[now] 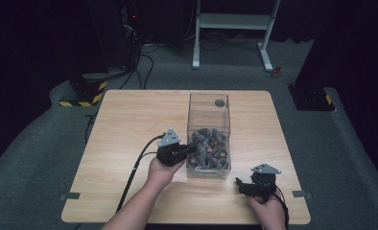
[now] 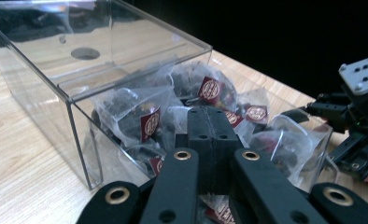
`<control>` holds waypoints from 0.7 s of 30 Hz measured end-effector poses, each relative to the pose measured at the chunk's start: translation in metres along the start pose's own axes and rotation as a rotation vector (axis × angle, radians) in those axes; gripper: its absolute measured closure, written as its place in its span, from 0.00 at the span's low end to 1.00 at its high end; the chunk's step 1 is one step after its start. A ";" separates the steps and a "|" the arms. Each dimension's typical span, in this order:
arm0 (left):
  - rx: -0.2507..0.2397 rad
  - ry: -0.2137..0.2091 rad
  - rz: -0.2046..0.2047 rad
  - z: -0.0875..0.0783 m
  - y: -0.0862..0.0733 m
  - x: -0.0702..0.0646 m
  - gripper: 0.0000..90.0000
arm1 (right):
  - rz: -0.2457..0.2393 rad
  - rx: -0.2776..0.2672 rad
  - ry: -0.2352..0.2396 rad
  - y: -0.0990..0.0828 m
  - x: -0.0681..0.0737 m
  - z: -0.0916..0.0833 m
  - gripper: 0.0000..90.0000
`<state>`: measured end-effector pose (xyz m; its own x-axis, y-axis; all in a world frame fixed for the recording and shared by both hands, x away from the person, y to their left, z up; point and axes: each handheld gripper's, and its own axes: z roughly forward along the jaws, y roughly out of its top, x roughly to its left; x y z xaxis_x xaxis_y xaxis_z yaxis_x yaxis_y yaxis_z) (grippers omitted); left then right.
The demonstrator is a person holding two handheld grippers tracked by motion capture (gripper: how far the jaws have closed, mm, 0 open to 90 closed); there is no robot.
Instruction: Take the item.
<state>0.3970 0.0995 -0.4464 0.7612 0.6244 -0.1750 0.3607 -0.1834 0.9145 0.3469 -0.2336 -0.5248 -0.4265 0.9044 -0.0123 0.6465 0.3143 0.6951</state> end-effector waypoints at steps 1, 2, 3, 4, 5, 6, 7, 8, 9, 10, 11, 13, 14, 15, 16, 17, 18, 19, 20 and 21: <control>-0.007 -0.001 -0.004 -0.001 0.001 0.000 1.00 | 0.002 0.000 0.000 0.000 0.000 0.000 0.10; -0.009 -0.001 -0.004 -0.001 0.001 0.000 1.00 | 0.002 0.000 0.000 0.000 0.000 0.000 0.10; -0.012 0.001 -0.006 -0.002 0.001 -0.001 1.00 | 0.001 0.000 0.000 0.000 0.000 0.000 0.10; -0.016 0.002 -0.004 -0.003 0.002 0.000 1.00 | 0.000 0.000 0.000 0.000 0.000 0.000 0.10; -0.020 0.005 -0.003 -0.003 0.002 -0.001 1.00 | 0.001 0.000 0.000 0.000 0.000 0.000 0.10; -0.024 0.005 -0.006 -0.004 0.003 -0.001 1.00 | 0.001 0.000 0.000 0.000 0.000 0.000 0.10; -0.029 0.006 -0.006 -0.005 0.003 0.000 1.00 | 0.000 0.000 0.000 0.000 0.000 0.000 0.10; -0.039 0.007 -0.007 -0.007 0.004 0.000 1.00 | 0.000 0.000 0.000 0.000 0.000 0.000 0.10; -0.042 0.009 -0.007 -0.008 0.005 0.000 1.00 | 0.001 0.000 0.000 0.000 0.000 0.000 0.10; -0.048 0.011 -0.009 -0.009 0.006 0.000 1.00 | 0.002 0.000 0.000 0.000 0.000 0.000 0.10; -0.051 0.012 -0.006 -0.010 0.006 0.001 1.00 | 0.002 0.001 0.000 0.000 0.000 0.000 0.10; -0.057 0.014 -0.003 -0.012 0.008 0.000 1.00 | 0.002 0.000 0.000 0.000 0.000 0.000 0.10; -0.059 0.016 -0.001 -0.013 0.008 0.000 1.00 | 0.000 0.000 0.000 0.000 0.000 0.000 0.10; -0.063 0.017 -0.003 -0.014 0.009 0.000 1.00 | 0.002 0.001 0.000 0.000 0.000 0.000 0.10; -0.066 0.019 -0.001 -0.015 0.010 0.000 1.00 | 0.002 0.001 0.000 0.000 0.000 0.000 0.10; -0.070 0.020 0.000 -0.017 0.010 0.000 1.00 | 0.002 0.001 0.000 0.000 0.000 0.000 0.10; -0.074 0.023 -0.001 -0.017 0.011 0.000 1.00 | 0.002 0.000 0.000 0.000 0.000 0.000 0.10; -0.076 0.025 0.000 -0.019 0.011 0.001 1.00 | 0.002 0.000 0.000 0.000 0.000 0.000 0.10; -0.079 0.027 -0.001 -0.019 0.011 0.001 1.00 | 0.002 0.001 0.000 0.000 0.000 0.000 0.10; -0.080 0.029 -0.002 -0.020 0.012 0.001 1.00 | 0.001 0.000 0.000 0.000 0.000 0.000 0.10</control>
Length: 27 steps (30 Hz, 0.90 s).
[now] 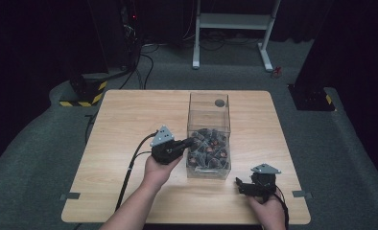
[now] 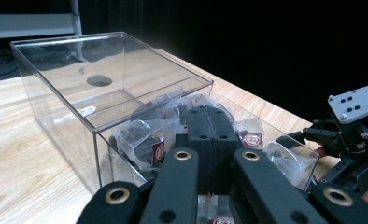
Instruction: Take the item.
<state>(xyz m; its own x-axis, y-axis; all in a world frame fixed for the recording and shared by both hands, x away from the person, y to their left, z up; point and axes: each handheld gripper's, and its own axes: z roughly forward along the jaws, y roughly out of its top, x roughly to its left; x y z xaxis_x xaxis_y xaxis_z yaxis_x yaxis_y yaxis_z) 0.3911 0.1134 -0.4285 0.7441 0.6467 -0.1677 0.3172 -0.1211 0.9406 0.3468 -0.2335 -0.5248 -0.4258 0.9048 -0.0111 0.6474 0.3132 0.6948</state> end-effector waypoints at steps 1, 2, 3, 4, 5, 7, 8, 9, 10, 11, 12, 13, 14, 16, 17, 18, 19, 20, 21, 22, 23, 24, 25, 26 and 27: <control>-0.001 0.001 0.002 -0.001 0.000 0.000 1.00 | 0.000 0.000 0.000 0.000 0.000 0.000 0.10; -0.004 0.005 -0.001 -0.001 0.001 0.001 1.00 | 0.000 0.000 0.000 0.000 0.000 0.000 0.10; -0.005 0.006 0.000 -0.002 0.001 0.001 1.00 | 0.000 0.000 0.000 0.000 0.000 0.000 0.10; -0.008 0.008 0.001 -0.003 0.001 0.001 1.00 | 0.000 0.000 0.000 0.000 0.000 0.000 0.10; -0.009 0.010 0.000 -0.004 0.002 0.002 1.00 | 0.004 0.001 0.001 0.000 0.000 0.000 0.10; -0.014 0.013 -0.001 -0.006 0.002 0.003 1.00 | 0.004 0.001 0.000 0.000 0.000 0.000 0.10; -0.017 0.016 -0.005 -0.007 0.003 0.003 1.00 | 0.004 0.001 0.000 0.000 0.000 0.000 0.10; -0.017 0.019 0.001 -0.008 0.003 0.004 1.00 | 0.003 0.001 0.000 0.000 0.000 0.000 0.10; -0.019 0.022 0.002 -0.009 0.003 0.005 1.00 | 0.004 0.001 0.000 0.000 0.000 0.000 0.10; -0.024 0.027 0.001 -0.010 0.004 0.006 1.00 | 0.004 0.001 0.000 0.000 0.000 0.000 0.10; -0.024 0.028 0.001 -0.011 0.004 0.007 1.00 | 0.003 0.001 0.000 0.000 0.000 0.000 0.10; -0.026 0.030 0.000 -0.012 0.004 0.007 1.00 | 0.004 0.001 0.000 0.000 0.000 0.000 0.10; -0.028 0.034 0.002 -0.013 0.004 0.008 1.00 | 0.004 0.001 0.000 0.000 0.000 0.000 0.10; -0.032 0.041 0.002 -0.015 0.005 0.010 1.00 | 0.008 0.001 0.000 0.000 0.001 0.000 0.10; -0.034 0.045 0.003 -0.016 0.005 0.011 1.00 | 0.009 0.001 0.000 0.000 0.001 0.000 0.10; -0.037 0.050 0.005 -0.018 0.005 0.012 1.00 | 0.009 0.000 0.000 0.000 0.001 0.000 0.10; -0.038 0.052 0.005 -0.019 0.005 0.013 1.00 | 0.009 0.001 0.000 0.000 0.001 0.000 0.10; -0.040 0.058 0.003 -0.021 0.006 0.015 1.00 | 0.009 0.001 0.000 0.000 0.001 0.000 0.10; -0.043 0.063 0.004 -0.022 0.006 0.016 1.00 | 0.009 0.000 0.001 0.000 0.001 0.000 0.10; -0.044 0.067 0.005 -0.023 0.006 0.017 1.00 | 0.009 0.000 0.000 0.000 0.001 0.000 0.10; -0.045 0.072 0.005 -0.024 0.006 0.018 1.00 | 0.009 0.001 0.000 0.000 0.001 0.000 0.10; -0.045 0.076 0.005 -0.025 0.006 0.019 1.00 | 0.009 0.000 0.000 0.000 0.001 0.000 0.10; -0.047 0.080 0.002 -0.027 0.006 0.020 1.00 | 0.009 0.001 0.000 0.000 0.001 0.000 0.10; -0.048 0.086 0.004 -0.028 0.007 0.022 1.00 | 0.009 0.001 0.000 0.000 0.001 0.000 0.10; -0.050 0.088 0.001 -0.029 0.006 0.023 1.00 | 0.009 0.001 0.000 0.000 0.001 0.000 0.10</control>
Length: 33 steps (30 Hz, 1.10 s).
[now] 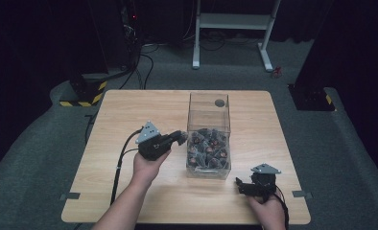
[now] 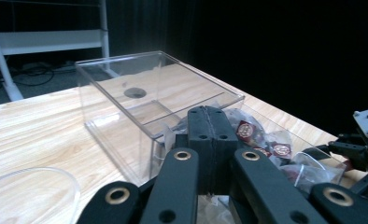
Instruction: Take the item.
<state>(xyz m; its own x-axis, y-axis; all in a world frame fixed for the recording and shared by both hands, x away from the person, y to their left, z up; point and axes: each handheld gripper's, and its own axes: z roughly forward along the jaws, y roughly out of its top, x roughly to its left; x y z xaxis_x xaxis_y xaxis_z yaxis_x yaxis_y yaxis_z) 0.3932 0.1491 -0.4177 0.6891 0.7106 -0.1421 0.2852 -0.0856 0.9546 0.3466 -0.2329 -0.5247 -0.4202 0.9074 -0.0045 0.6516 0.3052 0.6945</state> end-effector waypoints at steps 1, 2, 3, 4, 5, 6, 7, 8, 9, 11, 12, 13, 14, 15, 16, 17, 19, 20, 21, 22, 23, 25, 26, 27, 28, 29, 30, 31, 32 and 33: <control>0.000 0.005 0.003 -0.001 0.000 0.001 1.00 | 0.000 0.000 0.000 0.000 0.000 0.000 0.10; -0.002 0.010 0.002 -0.002 0.000 0.003 1.00 | 0.000 0.000 0.000 0.000 0.000 0.000 0.10; -0.002 0.013 0.000 -0.003 0.000 0.004 1.00 | -0.002 0.001 0.000 0.000 0.000 0.000 0.10; -0.002 0.017 0.001 -0.004 0.000 0.005 1.00 | -0.002 0.001 0.000 0.000 0.000 0.000 0.10; -0.003 0.020 0.001 -0.005 0.000 0.007 1.00 | -0.002 0.001 0.000 0.000 0.000 0.000 0.10; -0.002 0.026 0.004 -0.006 0.000 0.008 1.00 | -0.002 0.001 0.000 0.000 0.000 0.000 0.10; -0.005 0.030 0.000 -0.006 0.000 0.009 1.00 | -0.002 0.001 0.000 0.000 0.000 0.000 0.10; -0.005 0.033 0.000 -0.007 0.000 0.011 1.00 | -0.002 0.001 0.000 0.000 0.000 0.000 0.10; -0.004 0.038 0.004 -0.008 0.000 0.012 1.00 | -0.002 0.001 0.000 0.000 0.000 0.000 0.10; -0.005 0.045 -0.002 -0.009 0.000 0.015 1.00 | -0.002 0.001 0.000 0.000 0.000 0.000 0.10; -0.005 0.049 -0.005 -0.010 -0.001 0.016 1.00 | -0.002 0.001 0.000 0.000 0.000 0.000 0.10; -0.005 0.055 -0.006 -0.011 -0.001 0.018 1.00 | -0.002 0.001 0.000 0.000 0.000 0.000 0.10; -0.005 0.058 -0.007 -0.012 -0.001 0.019 1.00 | -0.002 0.001 0.000 0.000 0.000 0.000 0.10; -0.006 0.061 -0.006 -0.012 -0.001 0.020 1.00 | -0.002 0.001 0.000 0.000 0.000 0.000 0.10; -0.006 0.066 -0.007 -0.013 -0.001 0.021 1.00 | -0.002 0.001 0.000 0.000 0.000 0.000 0.10; -0.006 0.069 -0.005 -0.014 -0.001 0.022 1.00 | -0.002 0.001 0.000 0.000 0.000 0.000 0.10; -0.008 0.075 -0.009 -0.016 -0.001 0.024 1.00 | -0.002 0.001 0.000 0.000 0.000 0.000 0.10; -0.010 0.079 -0.009 -0.016 -0.001 0.025 1.00 | -0.002 0.001 0.000 0.000 0.000 0.000 0.10; -0.010 0.082 -0.010 -0.017 -0.001 0.027 1.00 | -0.002 0.001 0.000 0.000 0.000 0.000 0.10; -0.010 0.087 -0.013 -0.018 -0.001 0.028 1.00 | -0.009 -0.001 0.000 0.000 -0.001 0.000 0.10; -0.011 0.090 -0.012 -0.018 -0.001 0.029 1.00 | -0.009 0.000 0.000 0.000 -0.001 0.000 0.10; -0.009 0.098 -0.010 -0.020 -0.001 0.032 1.00 | -0.009 -0.001 0.000 0.000 -0.001 0.000 0.10; -0.010 0.101 -0.016 -0.020 -0.002 0.033 1.00 | -0.009 -0.001 -0.001 0.000 -0.001 0.000 0.10; -0.010 0.104 -0.017 -0.021 -0.002 0.034 1.00 | -0.009 0.000 0.000 0.000 -0.001 0.000 0.10; -0.009 0.108 -0.013 -0.021 -0.002 0.035 1.00 | -0.009 0.000 -0.001 0.000 -0.001 0.000 0.10; -0.007 0.112 -0.013 -0.021 -0.002 0.036 1.00 | -0.009 0.000 0.000 0.000 -0.001 0.000 0.10; -0.008 0.115 -0.019 -0.021 -0.002 0.037 1.00 | -0.009 0.000 0.000 0.000 -0.001 0.000 0.10; -0.008 0.120 -0.016 -0.022 -0.002 0.039 1.00 | -0.009 0.000 -0.001 0.000 -0.001 0.000 0.10; -0.008 0.122 -0.016 -0.022 -0.002 0.039 1.00 | -0.009 0.000 -0.001 0.000 -0.001 0.000 0.10; -0.007 0.126 -0.017 -0.022 -0.002 0.040 1.00 | -0.009 0.000 -0.001 0.000 -0.001 0.000 0.10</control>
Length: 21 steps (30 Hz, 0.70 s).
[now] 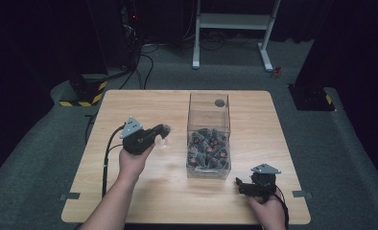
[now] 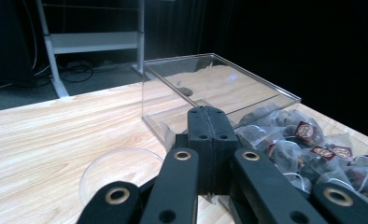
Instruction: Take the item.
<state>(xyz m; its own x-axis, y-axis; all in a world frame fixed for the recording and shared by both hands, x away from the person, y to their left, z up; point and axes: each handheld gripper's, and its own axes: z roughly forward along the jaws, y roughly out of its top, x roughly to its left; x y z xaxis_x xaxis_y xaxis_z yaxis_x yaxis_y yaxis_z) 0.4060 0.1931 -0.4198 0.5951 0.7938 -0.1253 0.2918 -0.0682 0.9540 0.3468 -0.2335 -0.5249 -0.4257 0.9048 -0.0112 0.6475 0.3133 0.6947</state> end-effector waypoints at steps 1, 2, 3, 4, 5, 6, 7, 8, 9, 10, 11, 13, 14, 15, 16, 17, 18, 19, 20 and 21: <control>0.000 0.003 0.000 0.000 0.000 0.001 1.00 | 0.000 0.000 0.000 0.000 0.000 0.000 0.10; 0.000 0.005 0.001 0.000 0.000 0.002 1.00 | 0.000 0.000 0.000 0.000 0.000 0.000 0.10; 0.000 0.005 -0.003 0.001 0.000 0.003 1.00 | 0.000 0.000 0.000 0.000 0.000 0.000 0.10; 0.002 0.009 -0.001 0.001 0.001 0.004 1.00 | 0.000 0.000 0.000 0.000 0.000 0.000 0.10; 0.003 0.012 -0.004 0.001 0.001 0.005 1.00 | 0.000 0.000 0.000 0.000 0.000 0.000 0.10; 0.004 0.016 0.001 0.001 0.002 0.006 1.00 | 0.000 0.000 0.000 0.000 0.000 0.000 0.10; 0.005 0.018 0.000 0.001 0.002 0.007 1.00 | 0.000 0.000 0.000 0.000 0.000 0.000 0.10; 0.005 0.021 0.000 0.001 0.002 0.008 1.00 | 0.000 0.000 0.000 0.000 0.000 0.000 0.10; 0.005 0.023 -0.004 0.001 0.003 0.009 1.00 | 0.000 0.000 0.000 0.000 0.000 0.000 0.10; 0.004 0.027 -0.001 0.001 0.003 0.010 1.00 | 0.000 0.000 0.000 0.000 0.000 0.000 0.10; 0.005 0.028 -0.006 0.001 0.003 0.011 1.00 | 0.000 0.000 0.000 0.000 0.000 0.000 0.10; 0.002 0.033 -0.005 0.001 0.004 0.012 1.00 | 0.000 0.000 0.000 0.000 0.000 0.000 0.10; 0.003 0.035 -0.004 0.000 0.004 0.013 1.00 | 0.000 0.000 0.000 0.000 0.000 0.000 0.10; 0.003 0.037 -0.008 0.000 0.003 0.014 1.00 | 0.000 0.000 0.000 0.000 0.000 0.000 0.10; 0.005 0.040 -0.006 0.000 0.003 0.015 1.00 | 0.000 0.000 0.000 0.000 0.000 0.000 0.10; 0.006 0.042 -0.006 0.001 0.003 0.016 1.00 | 0.000 0.000 0.000 0.000 0.000 0.000 0.10; 0.006 0.046 -0.006 0.001 0.003 0.017 1.00 | 0.000 0.000 0.000 0.000 0.000 0.000 0.10; 0.007 0.046 -0.008 0.001 0.003 0.018 1.00 | 0.000 0.000 0.000 0.000 0.000 0.000 0.10; 0.006 0.046 -0.016 0.002 0.003 0.018 1.00 | 0.000 0.000 0.000 0.000 0.000 0.000 0.10; 0.007 0.049 -0.014 0.002 0.002 0.020 1.00 | 0.000 0.000 0.000 0.000 0.000 0.000 0.10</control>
<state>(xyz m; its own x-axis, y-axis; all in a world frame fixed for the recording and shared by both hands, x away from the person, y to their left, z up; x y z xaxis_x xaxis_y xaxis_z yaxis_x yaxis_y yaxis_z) 0.4197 0.2073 -0.4205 0.5535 0.8234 -0.1252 0.3054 -0.0608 0.9503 0.3468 -0.2335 -0.5249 -0.4258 0.9047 -0.0115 0.6473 0.3135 0.6948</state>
